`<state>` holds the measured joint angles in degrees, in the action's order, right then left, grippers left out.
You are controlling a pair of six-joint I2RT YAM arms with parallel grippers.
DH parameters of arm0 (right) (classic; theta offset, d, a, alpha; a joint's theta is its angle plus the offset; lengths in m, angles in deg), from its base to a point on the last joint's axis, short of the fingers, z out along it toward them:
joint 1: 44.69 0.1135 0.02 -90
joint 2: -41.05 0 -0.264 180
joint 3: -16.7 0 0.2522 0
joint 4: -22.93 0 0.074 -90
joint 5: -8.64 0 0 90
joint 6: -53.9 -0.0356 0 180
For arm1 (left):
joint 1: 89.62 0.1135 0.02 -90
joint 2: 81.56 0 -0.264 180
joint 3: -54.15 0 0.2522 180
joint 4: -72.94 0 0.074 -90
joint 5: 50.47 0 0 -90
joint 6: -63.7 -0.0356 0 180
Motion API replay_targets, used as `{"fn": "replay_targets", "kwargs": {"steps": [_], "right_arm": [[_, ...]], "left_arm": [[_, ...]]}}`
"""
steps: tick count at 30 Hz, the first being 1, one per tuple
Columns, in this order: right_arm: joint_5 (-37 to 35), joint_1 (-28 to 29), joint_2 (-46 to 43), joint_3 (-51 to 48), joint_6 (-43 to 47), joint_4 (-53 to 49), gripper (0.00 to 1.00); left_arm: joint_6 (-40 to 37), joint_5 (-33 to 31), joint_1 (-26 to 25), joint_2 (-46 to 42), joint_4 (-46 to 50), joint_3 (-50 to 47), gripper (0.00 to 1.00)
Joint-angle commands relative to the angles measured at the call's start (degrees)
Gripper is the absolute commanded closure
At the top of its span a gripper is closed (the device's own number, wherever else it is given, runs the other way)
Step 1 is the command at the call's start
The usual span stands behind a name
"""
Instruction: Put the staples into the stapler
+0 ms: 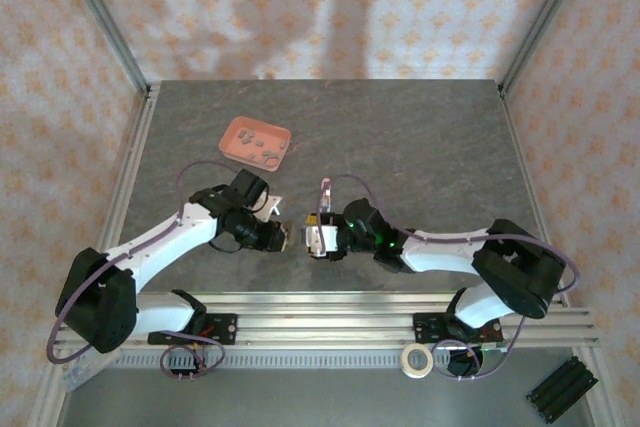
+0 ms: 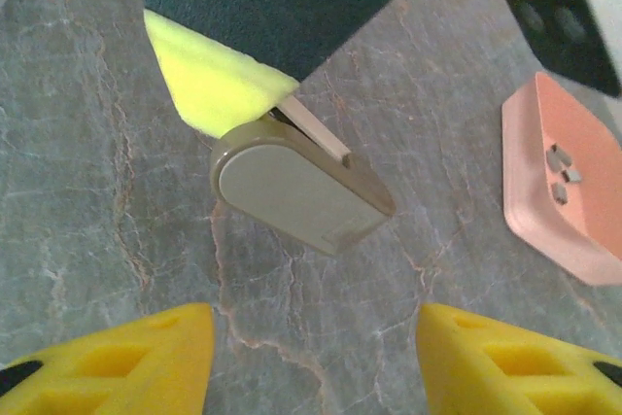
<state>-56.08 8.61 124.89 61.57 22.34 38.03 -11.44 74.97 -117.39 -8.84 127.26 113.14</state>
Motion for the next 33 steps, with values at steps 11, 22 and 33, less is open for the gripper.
{"fn": "replay_targets", "kwargs": {"steps": [11, 22, 33], "right_arm": [[2.9, 2.0, 5.7, 4.3, 16.4, 7.1, 0.48], [7.3, 2.3, 6.8, 6.2, 16.3, 2.6, 0.62], [7.5, 2.4, 5.1, 5.1, 14.2, 3.2, 0.79]], "left_arm": [[-2.8, 4.8, -0.2, 1.7, 2.3, 2.4, 0.85], [-3.1, 6.5, -0.2, 2.1, 1.0, 2.2, 0.85], [-2.4, 1.8, -0.2, 0.6, 1.2, 1.1, 0.84]]}}
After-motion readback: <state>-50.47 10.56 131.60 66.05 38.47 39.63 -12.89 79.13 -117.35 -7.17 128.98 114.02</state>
